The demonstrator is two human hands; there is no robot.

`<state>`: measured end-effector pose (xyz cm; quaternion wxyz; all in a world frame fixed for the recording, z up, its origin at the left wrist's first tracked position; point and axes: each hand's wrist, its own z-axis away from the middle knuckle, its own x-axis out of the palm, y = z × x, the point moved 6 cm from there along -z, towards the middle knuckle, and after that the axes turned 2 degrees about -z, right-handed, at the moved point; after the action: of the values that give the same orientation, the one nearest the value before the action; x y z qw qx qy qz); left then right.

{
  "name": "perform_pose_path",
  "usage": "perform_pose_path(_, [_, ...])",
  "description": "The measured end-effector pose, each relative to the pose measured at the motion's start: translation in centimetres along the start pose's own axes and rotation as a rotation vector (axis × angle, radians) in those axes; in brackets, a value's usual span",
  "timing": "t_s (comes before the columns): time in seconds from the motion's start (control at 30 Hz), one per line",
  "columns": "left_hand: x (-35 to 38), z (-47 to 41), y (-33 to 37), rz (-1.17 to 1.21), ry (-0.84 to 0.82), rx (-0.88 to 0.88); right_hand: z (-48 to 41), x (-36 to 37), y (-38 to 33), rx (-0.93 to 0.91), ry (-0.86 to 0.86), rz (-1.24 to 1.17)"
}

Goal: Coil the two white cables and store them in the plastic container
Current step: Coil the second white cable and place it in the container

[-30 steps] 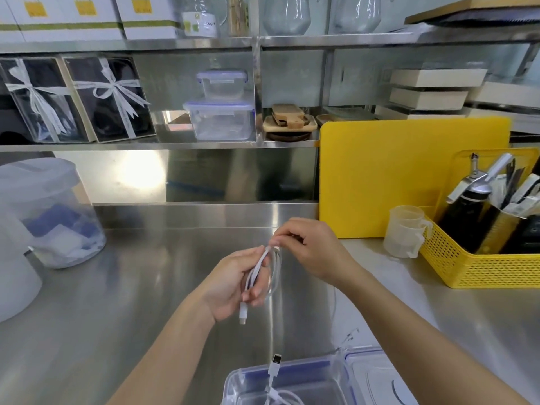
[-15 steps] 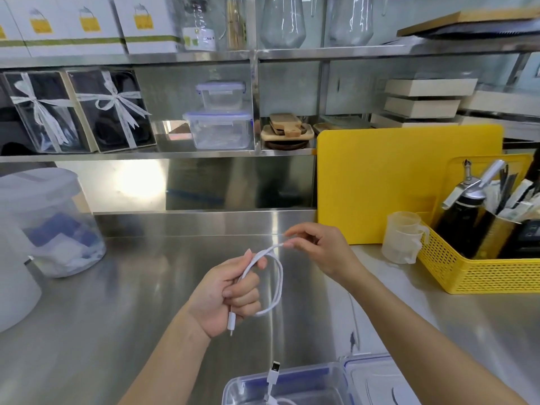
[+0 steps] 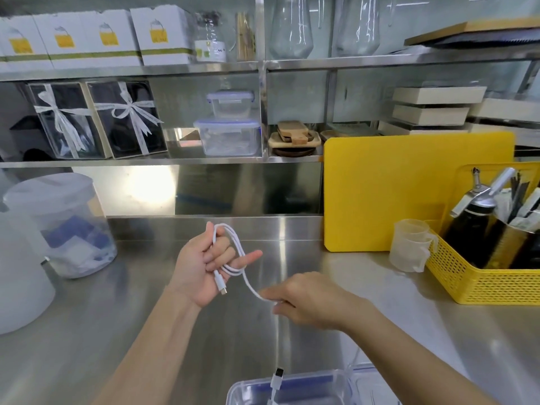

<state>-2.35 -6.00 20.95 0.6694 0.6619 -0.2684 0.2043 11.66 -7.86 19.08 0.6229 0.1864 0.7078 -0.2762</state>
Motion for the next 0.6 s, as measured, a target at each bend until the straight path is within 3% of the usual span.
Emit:
perform_pose_path(0.1, [-0.1,0.2,-1.2,-0.165,0.045,-0.030,-0.1,-1.2,-1.6,-0.048,-0.016,-0.013])
perform_pose_path(0.4, [2.2,1.4,-4.2,-0.835,0.027,-0.085,-0.3,-4.4,-2.3,-0.141,0.322,-0.019])
perform_pose_path(0.5, [2.0,1.4,-4.3,-0.854,0.048,-0.111,0.4,-4.9,-2.2,-0.196,0.429,-0.055])
perform_pose_path(0.6, [1.8,1.6,-4.7,-0.759,0.053,-0.199,0.0,-4.7,-2.0,-0.176,0.351,-0.038])
